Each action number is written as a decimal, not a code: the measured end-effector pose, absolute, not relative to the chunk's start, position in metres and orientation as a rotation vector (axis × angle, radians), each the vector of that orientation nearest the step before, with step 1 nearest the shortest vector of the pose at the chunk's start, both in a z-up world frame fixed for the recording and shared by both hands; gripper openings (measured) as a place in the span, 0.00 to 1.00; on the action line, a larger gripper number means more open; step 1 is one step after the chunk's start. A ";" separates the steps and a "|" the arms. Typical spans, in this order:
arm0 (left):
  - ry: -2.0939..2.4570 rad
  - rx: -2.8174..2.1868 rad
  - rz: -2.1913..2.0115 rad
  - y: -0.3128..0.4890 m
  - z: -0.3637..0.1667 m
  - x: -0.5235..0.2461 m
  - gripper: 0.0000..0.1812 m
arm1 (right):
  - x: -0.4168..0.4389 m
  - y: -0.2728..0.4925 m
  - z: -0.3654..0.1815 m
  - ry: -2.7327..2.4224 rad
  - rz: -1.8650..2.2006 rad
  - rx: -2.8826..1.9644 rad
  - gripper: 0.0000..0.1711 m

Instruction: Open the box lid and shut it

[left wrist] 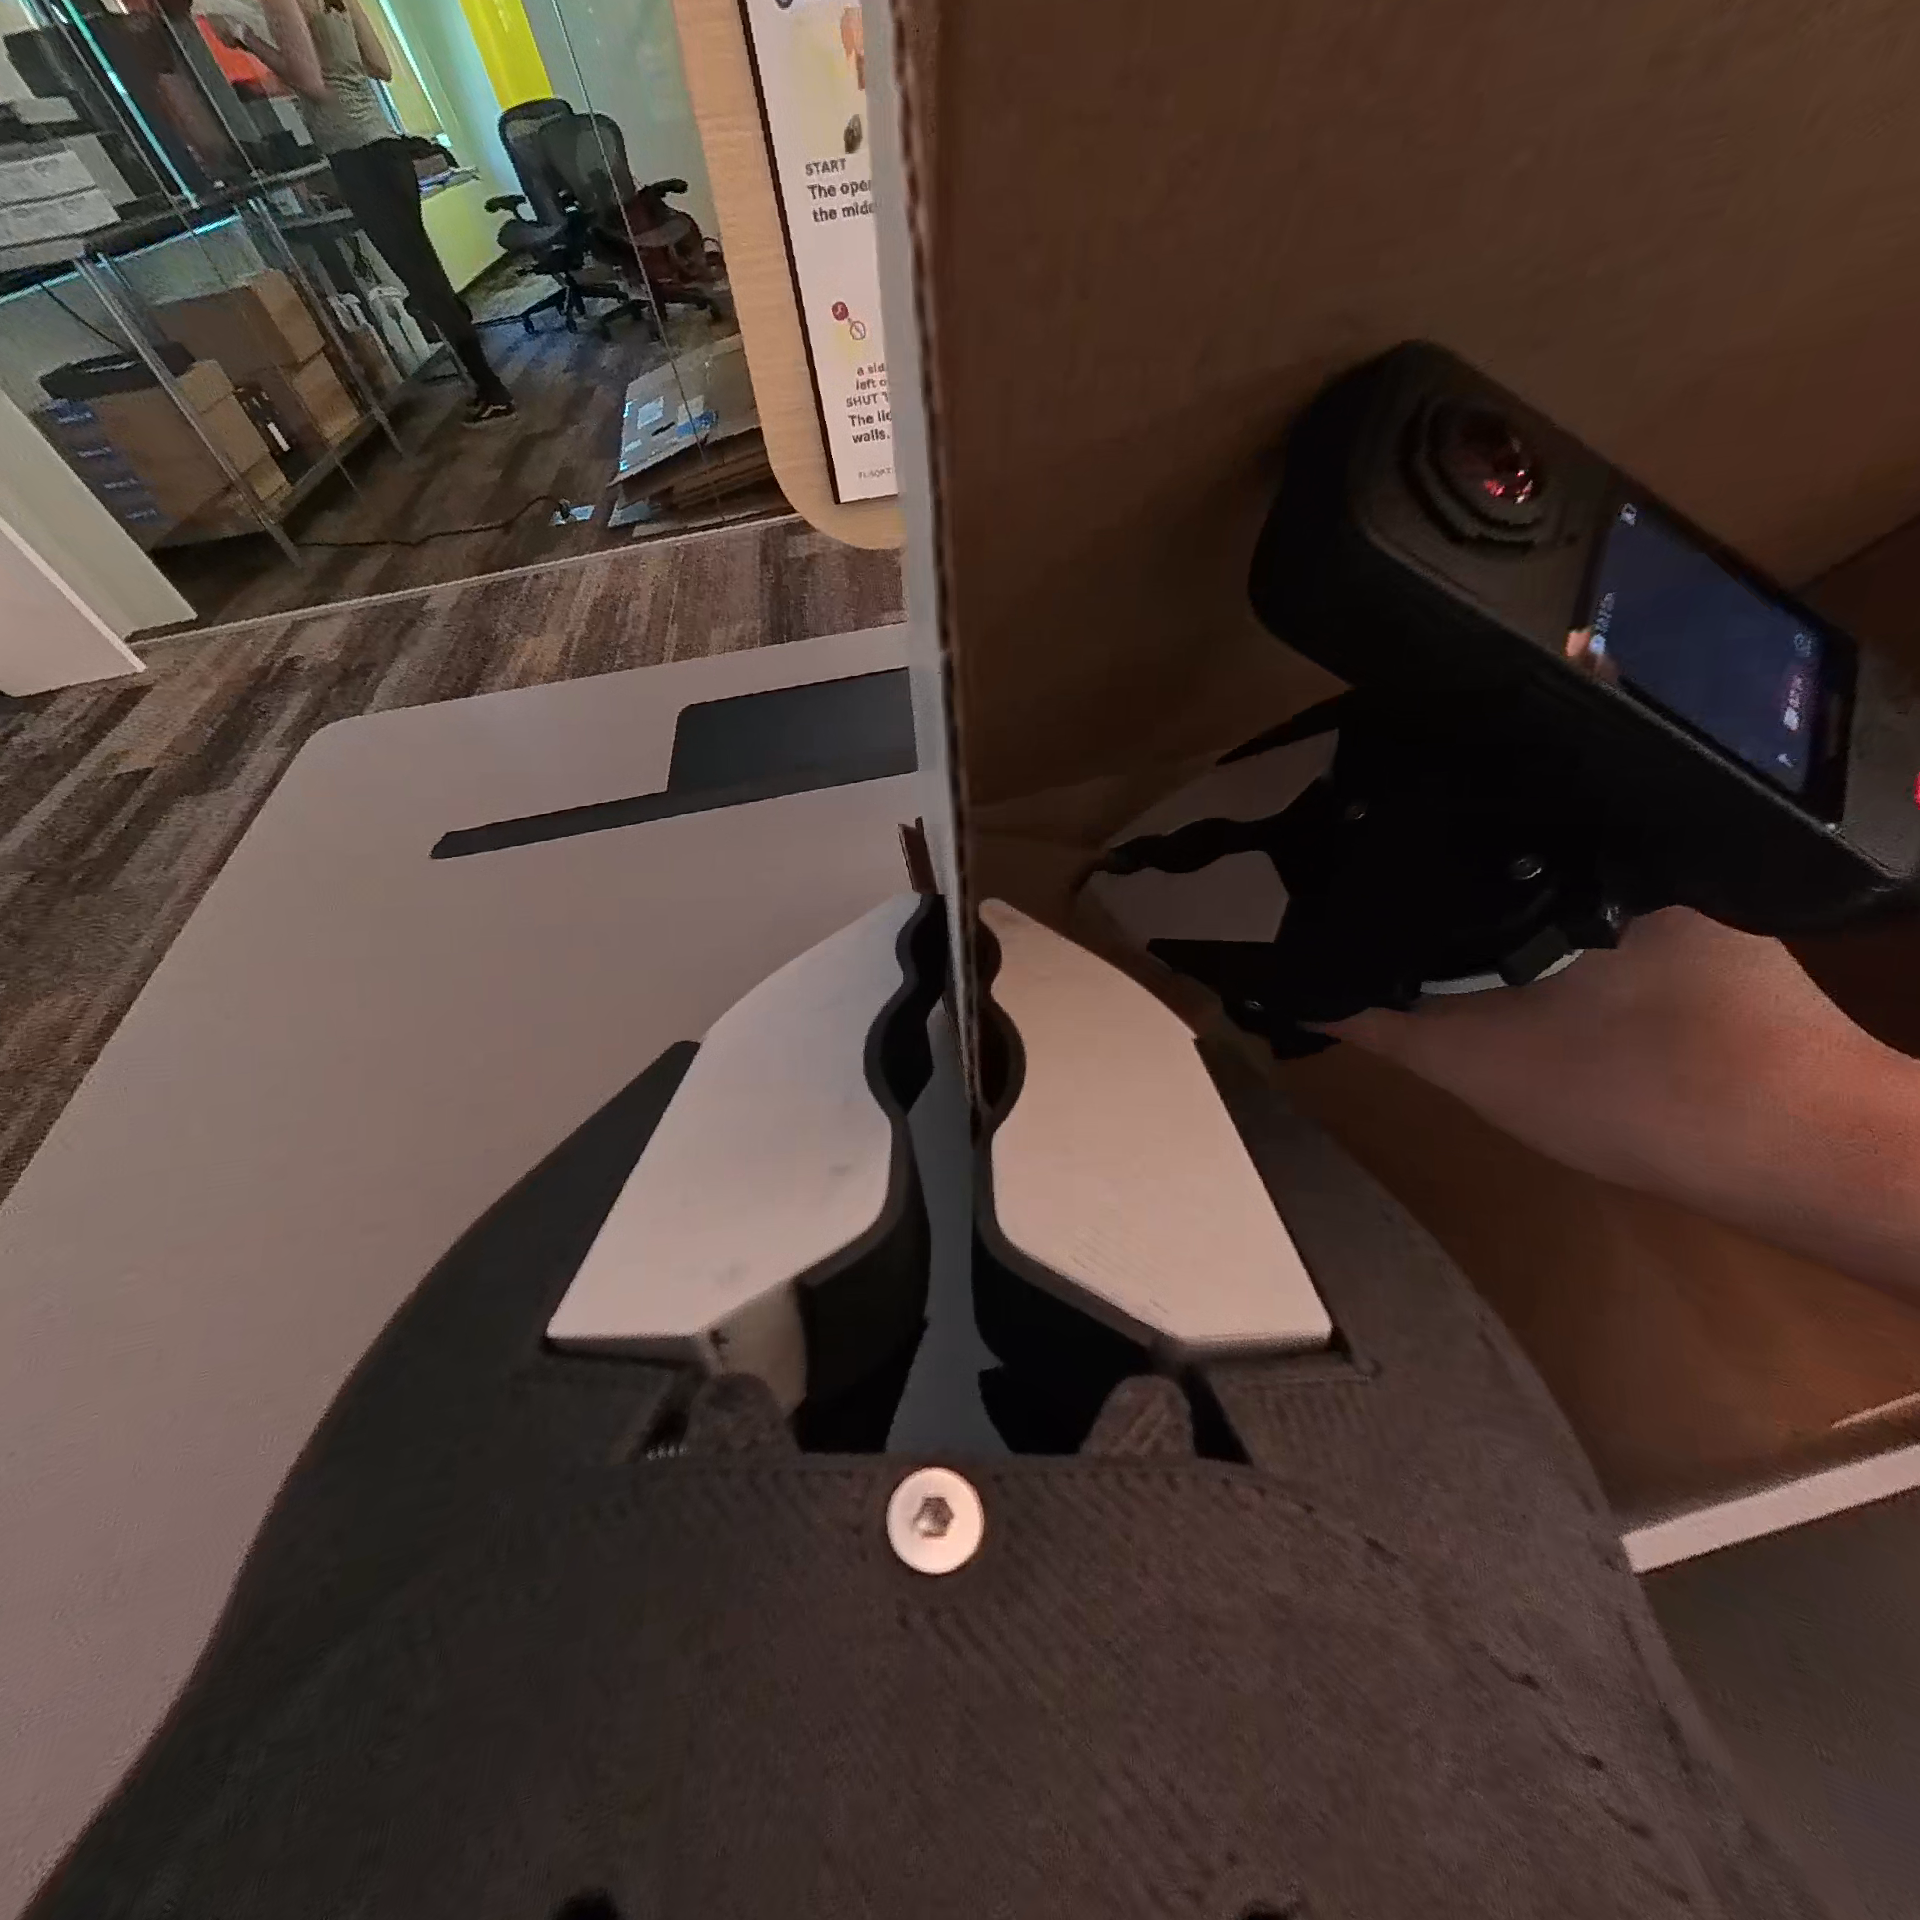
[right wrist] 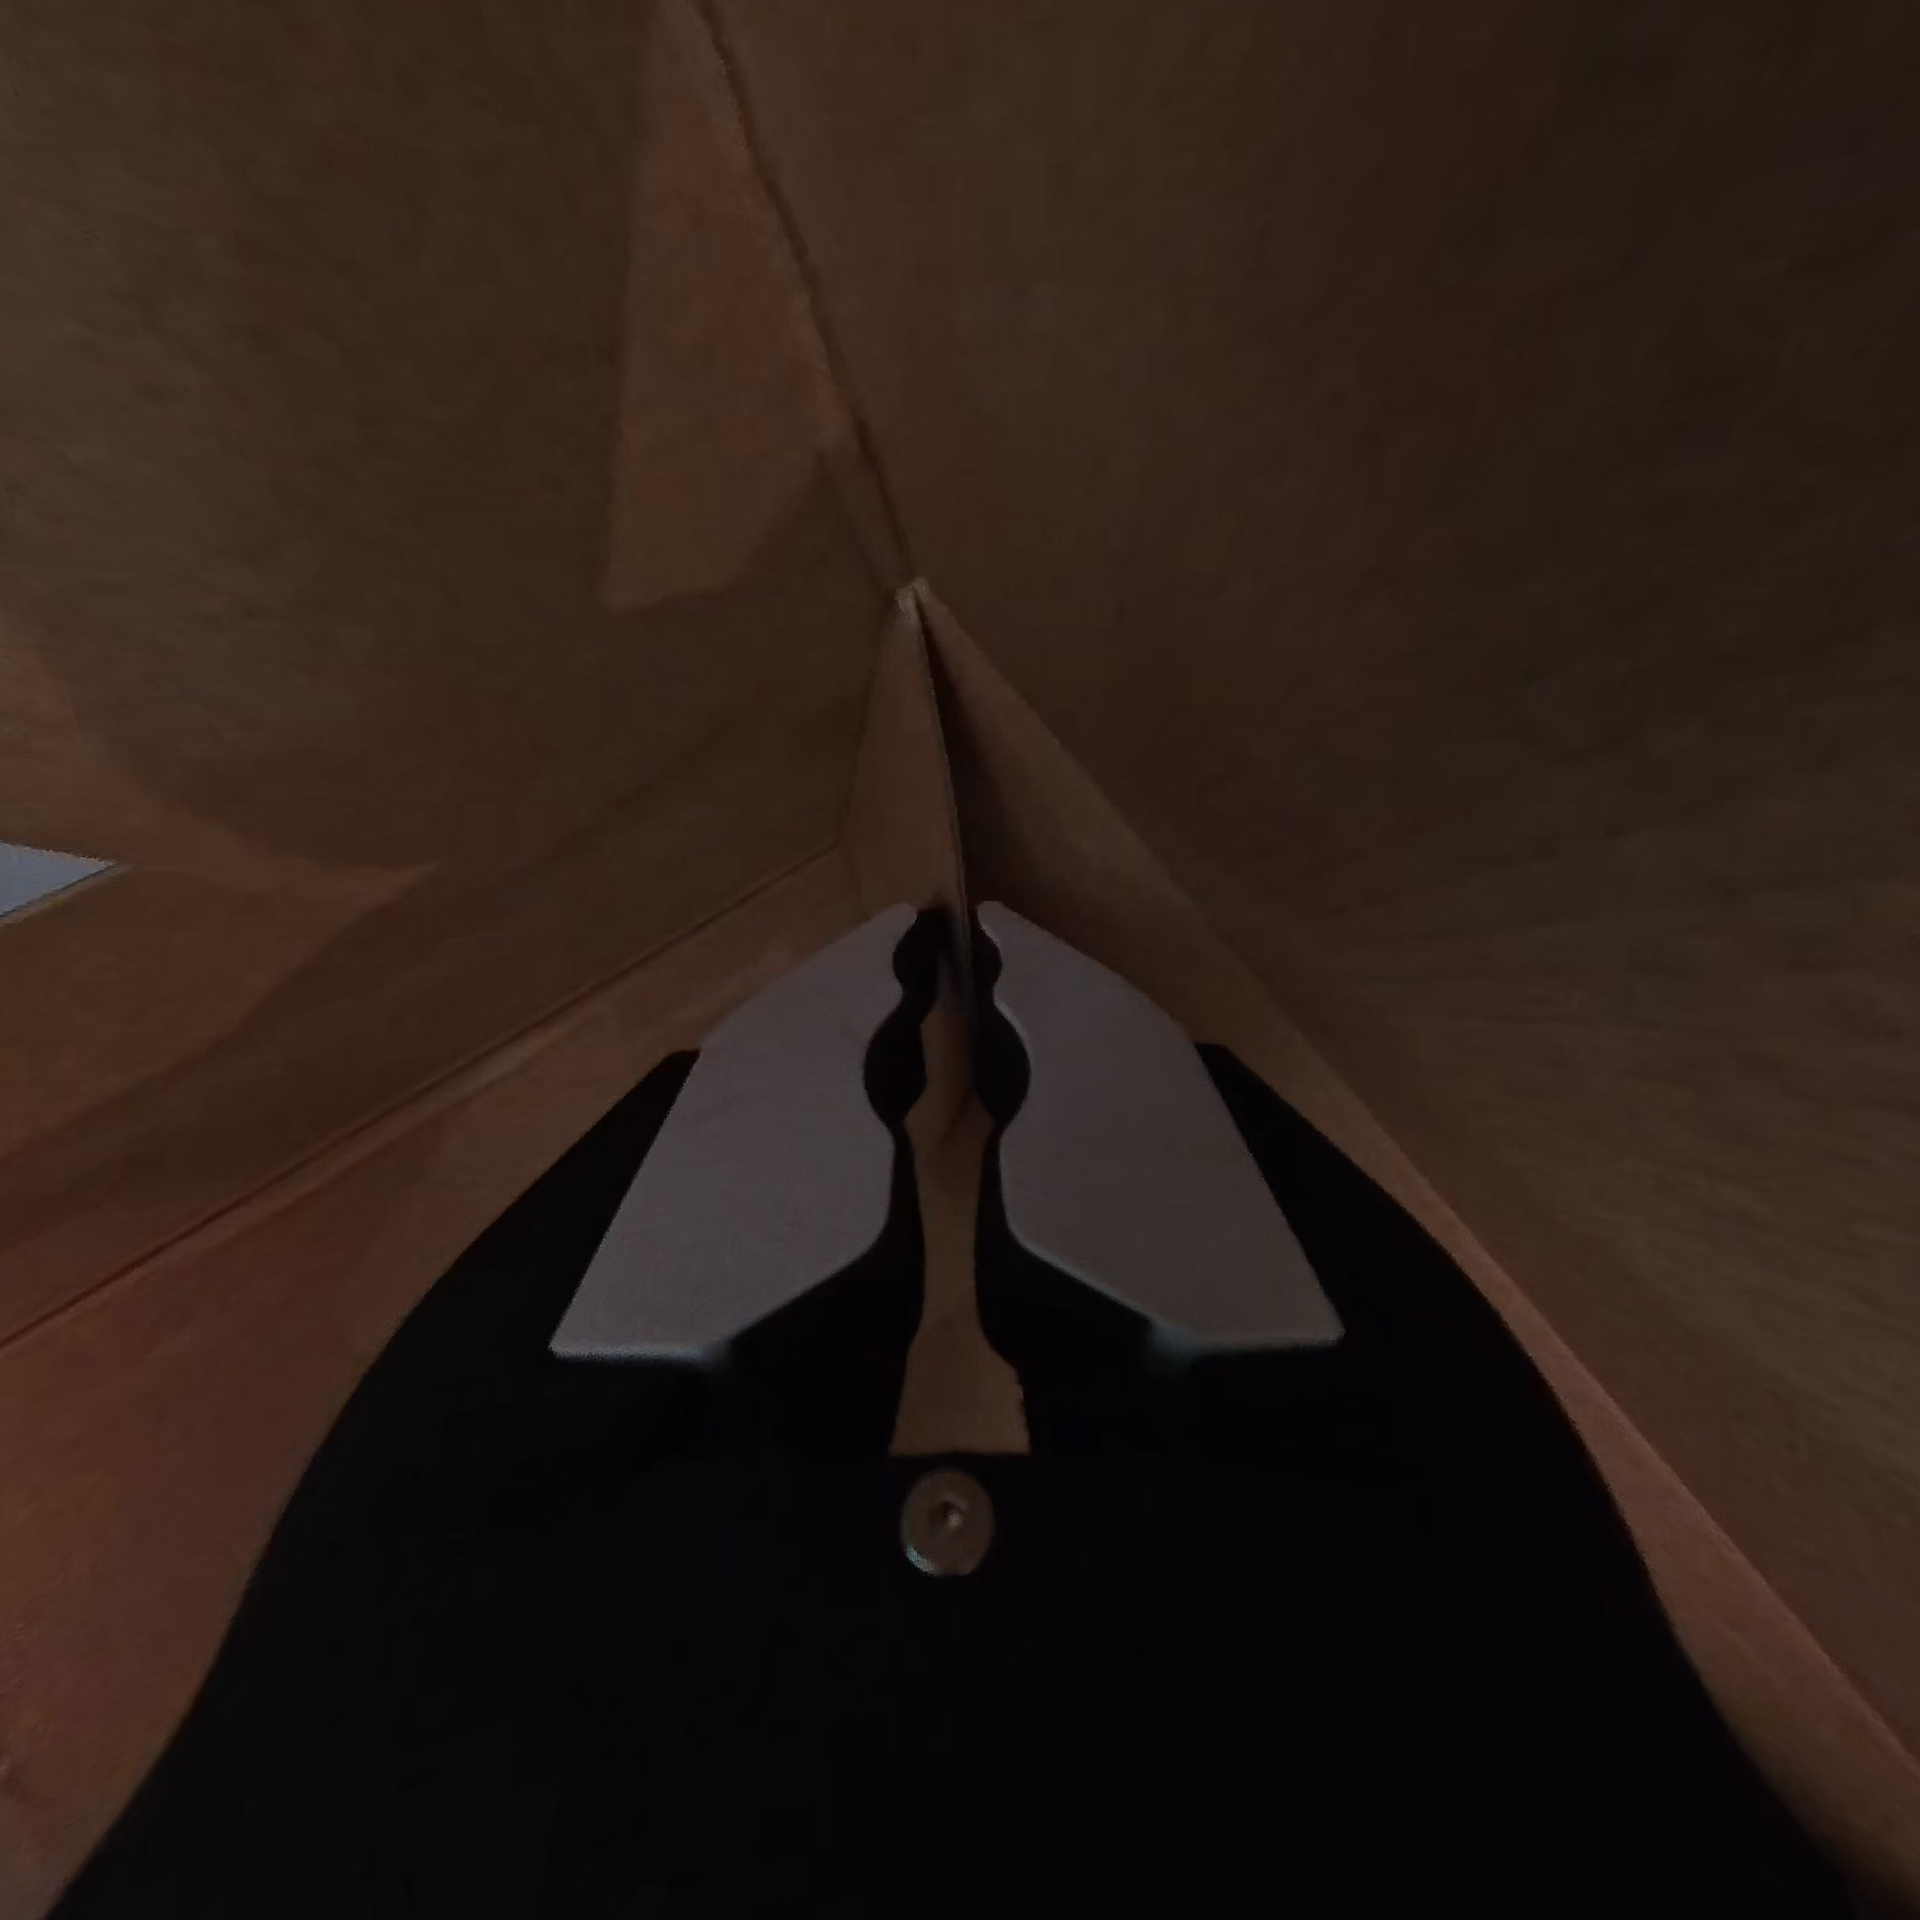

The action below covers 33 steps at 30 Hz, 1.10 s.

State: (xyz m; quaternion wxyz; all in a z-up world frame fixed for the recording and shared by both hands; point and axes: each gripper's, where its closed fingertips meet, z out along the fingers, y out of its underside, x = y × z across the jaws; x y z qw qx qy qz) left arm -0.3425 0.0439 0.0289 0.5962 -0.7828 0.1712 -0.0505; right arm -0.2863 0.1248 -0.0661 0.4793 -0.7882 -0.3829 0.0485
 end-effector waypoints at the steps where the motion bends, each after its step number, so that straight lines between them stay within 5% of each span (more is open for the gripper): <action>1: 0.397 -1.820 -0.107 0.044 0.028 -0.342 0.01 | -0.286 0.125 -0.067 -0.931 0.117 -1.925 0.02; 14: 0.418 -1.906 -0.073 0.049 -0.003 -0.340 0.01 | -0.266 0.102 -0.058 -1.078 -0.096 -1.838 0.07; 22: 0.459 -1.933 -0.107 0.051 -0.014 -0.328 0.02 | -0.263 -0.002 -0.004 -1.239 -0.061 -1.557 0.14; 27: 0.462 -1.934 -0.104 0.048 -0.015 -0.332 0.01 | -0.223 -0.104 0.073 -1.047 0.091 -1.350 0.10; 30: 0.469 -1.938 -0.096 0.046 -0.017 -0.333 0.02 | -0.126 -0.122 0.128 -0.655 -0.070 -1.320 0.20; 33: 0.481 -1.938 -0.075 0.042 -0.019 -0.332 0.02 | -0.071 -0.112 0.122 -0.442 0.020 -1.505 0.33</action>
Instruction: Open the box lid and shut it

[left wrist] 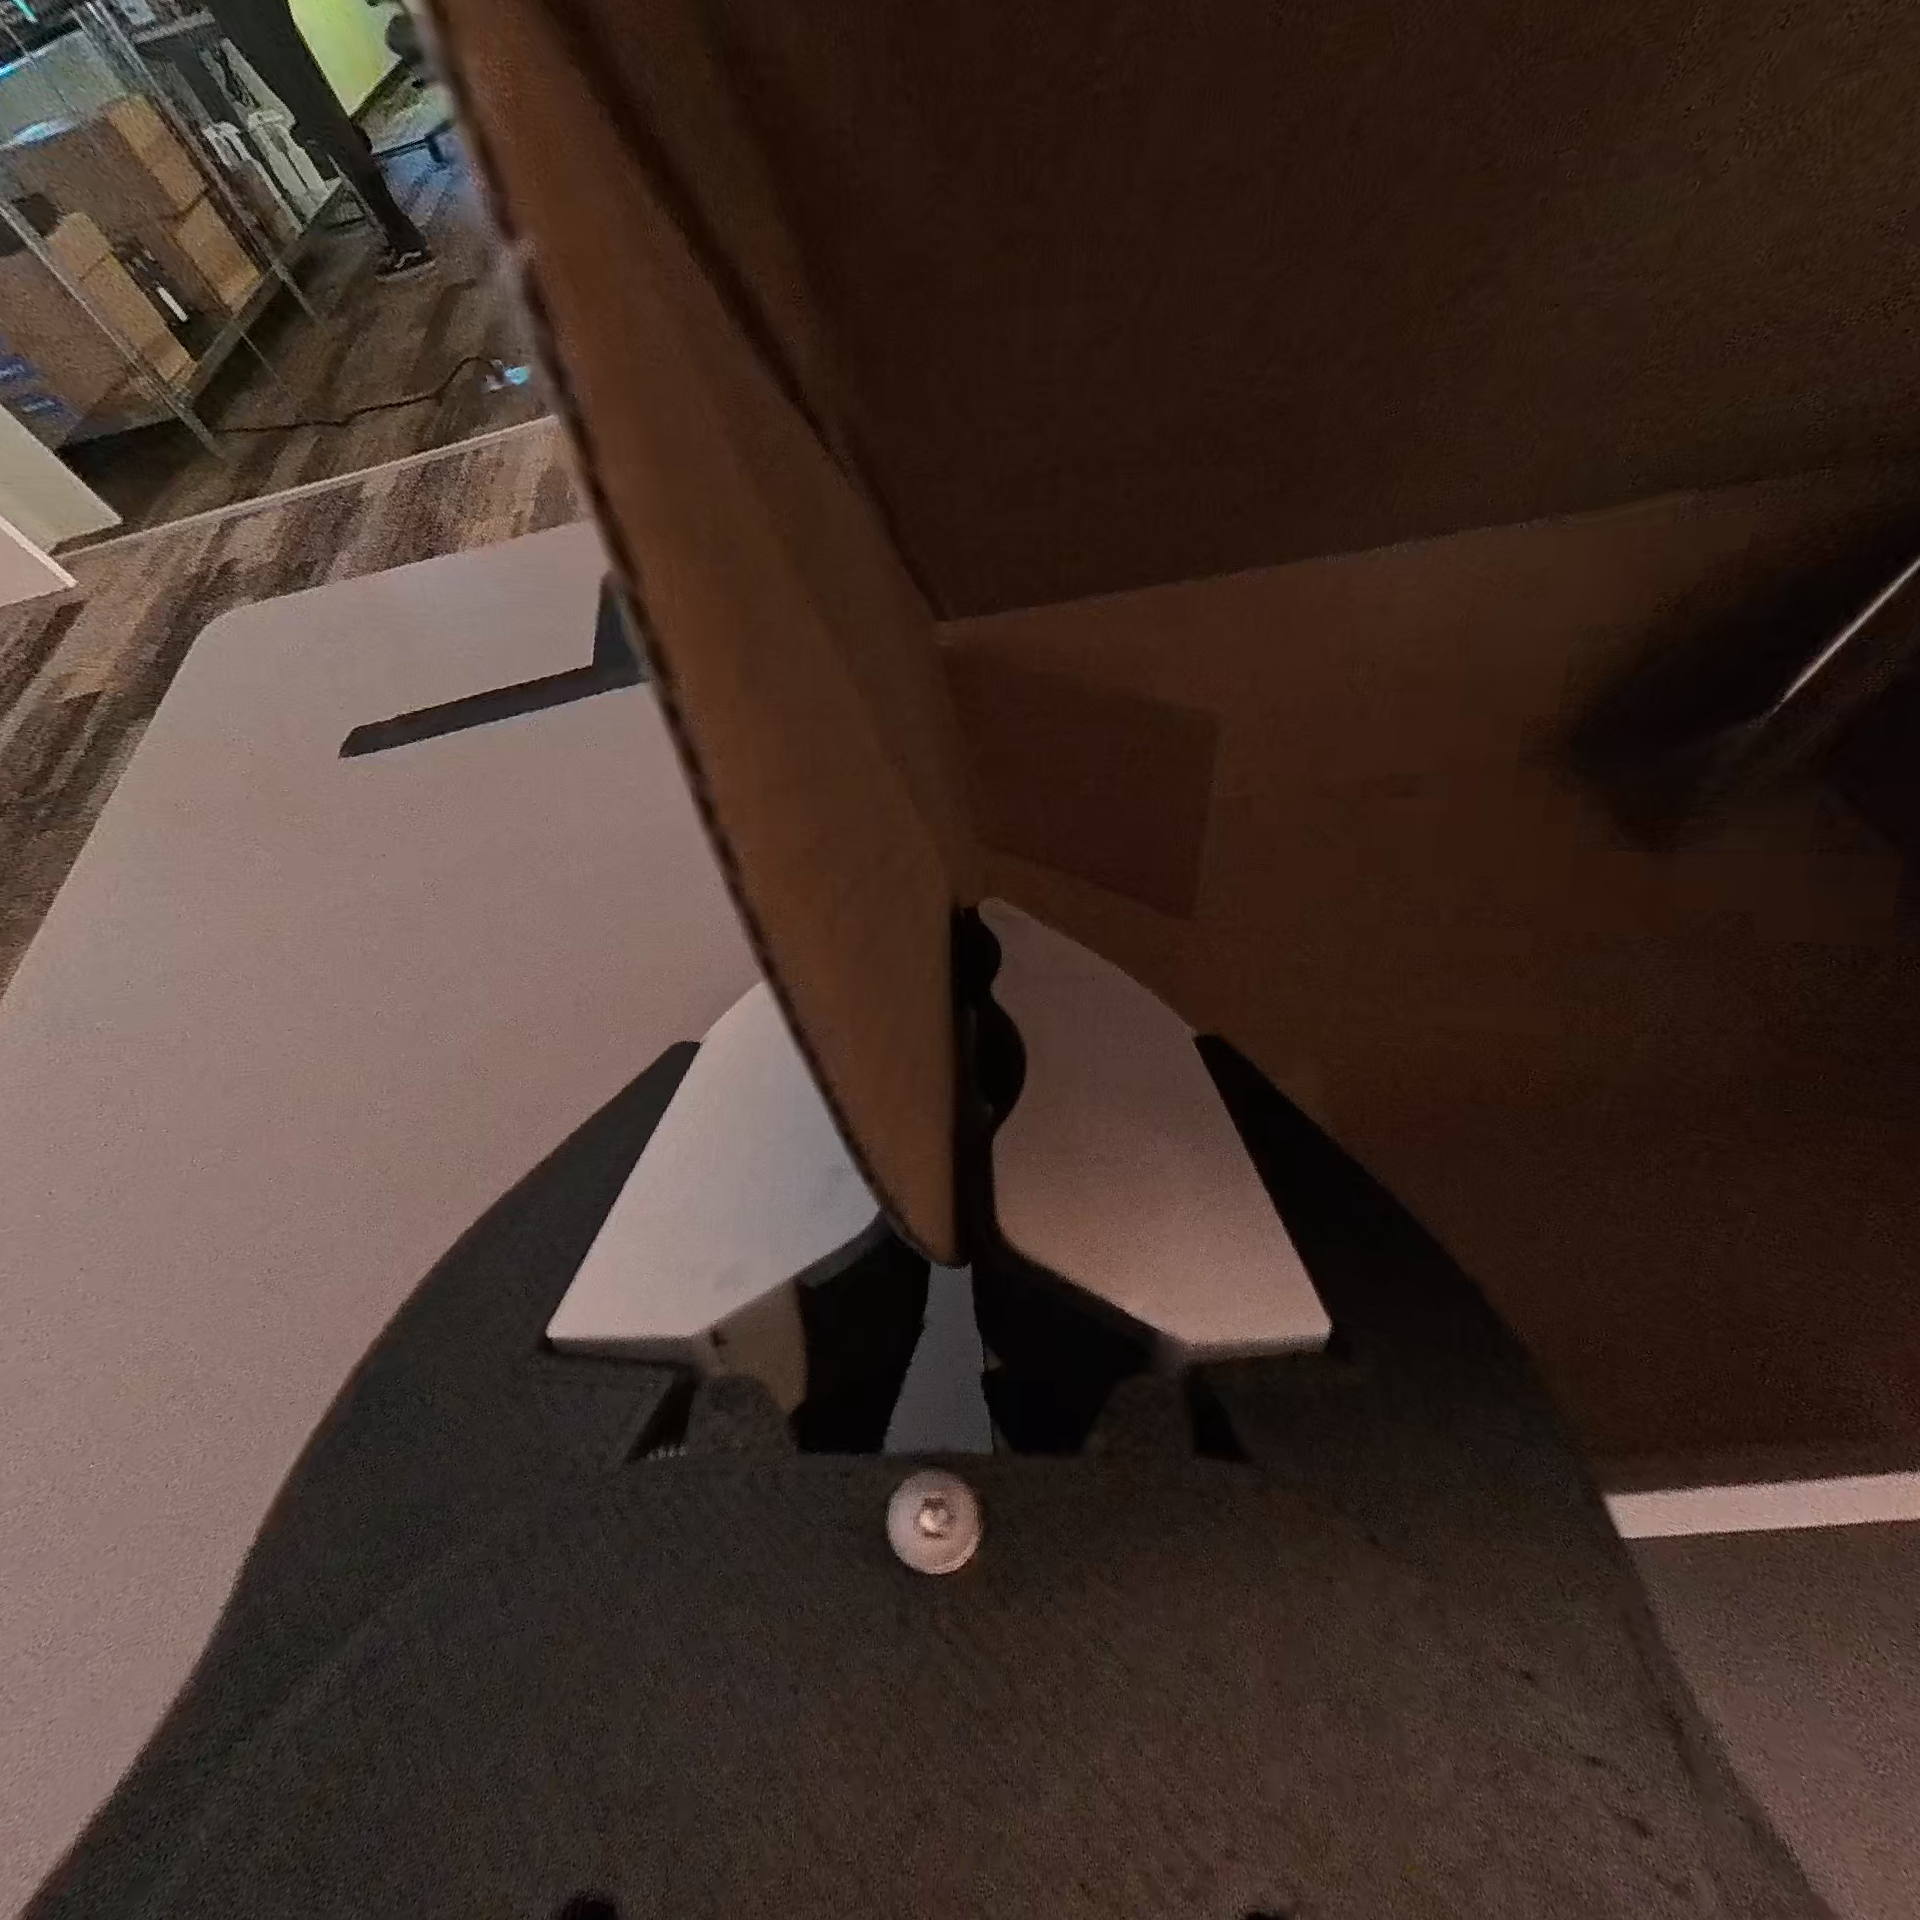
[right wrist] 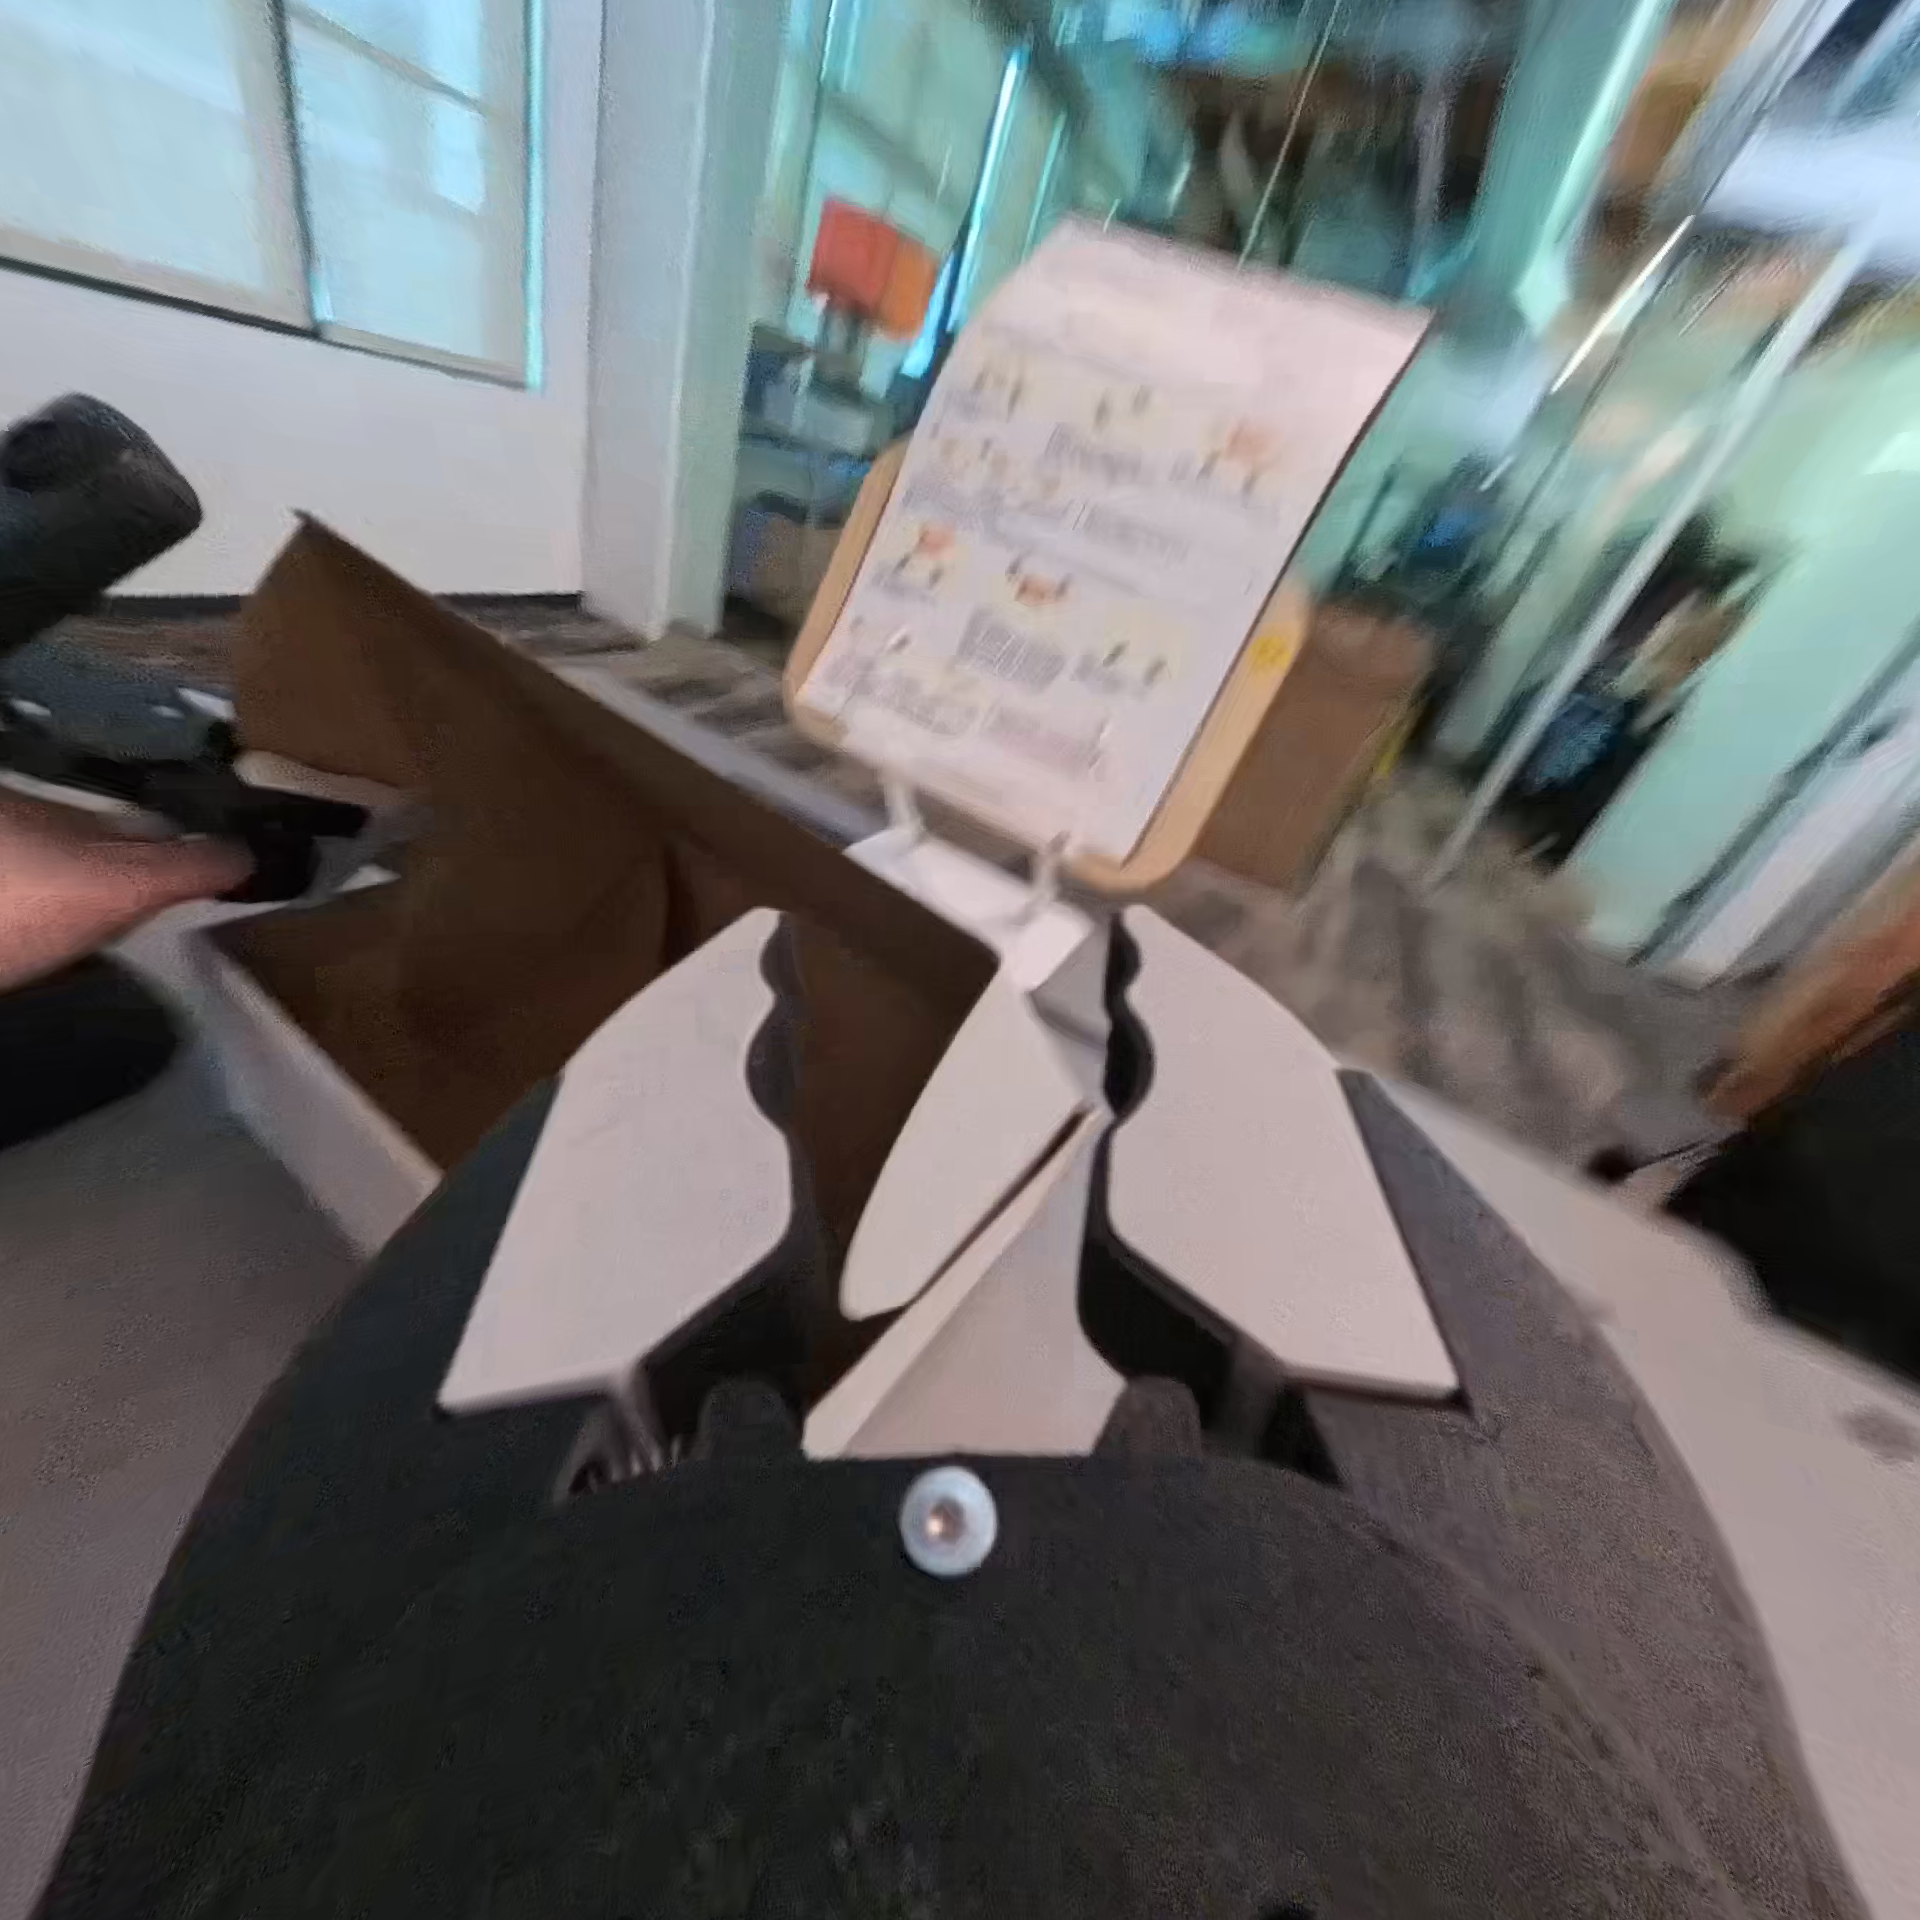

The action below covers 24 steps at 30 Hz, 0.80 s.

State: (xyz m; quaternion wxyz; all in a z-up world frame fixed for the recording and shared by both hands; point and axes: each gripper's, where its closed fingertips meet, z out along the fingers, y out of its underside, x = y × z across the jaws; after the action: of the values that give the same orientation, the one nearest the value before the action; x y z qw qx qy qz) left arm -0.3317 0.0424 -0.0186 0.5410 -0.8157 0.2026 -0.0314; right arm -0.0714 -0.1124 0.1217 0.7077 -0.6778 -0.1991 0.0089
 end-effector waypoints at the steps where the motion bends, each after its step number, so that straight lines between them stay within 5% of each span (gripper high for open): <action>1: 0.489 -1.937 -0.063 0.041 -0.019 -0.331 0.02 | -0.074 -0.108 0.110 -0.434 0.130 -1.580 0.37; 5: 0.512 -1.935 -0.035 0.034 -0.019 -0.333 0.02 | -0.067 -0.083 0.068 -0.376 0.133 -1.758 0.40; 12: 0.661 -1.920 0.123 0.020 -0.027 -0.335 0.04 | -0.053 -0.071 0.047 -0.328 0.059 -1.850 0.08; 21: 0.654 -1.913 0.051 0.012 -0.027 -0.335 0.05 | -0.050 -0.081 0.021 -0.330 -0.014 -1.966 0.05; 24: 0.670 -1.940 -0.081 -0.001 -0.027 -0.326 0.18 | -0.051 -0.083 0.018 -0.329 0.036 -1.975 0.05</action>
State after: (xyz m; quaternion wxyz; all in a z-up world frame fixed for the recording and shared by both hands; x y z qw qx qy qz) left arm -0.3263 -0.0013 -0.0271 0.5174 -0.8082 0.2792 -0.0337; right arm -0.0507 -0.0834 0.0182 0.5392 -0.8306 -0.1382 0.0153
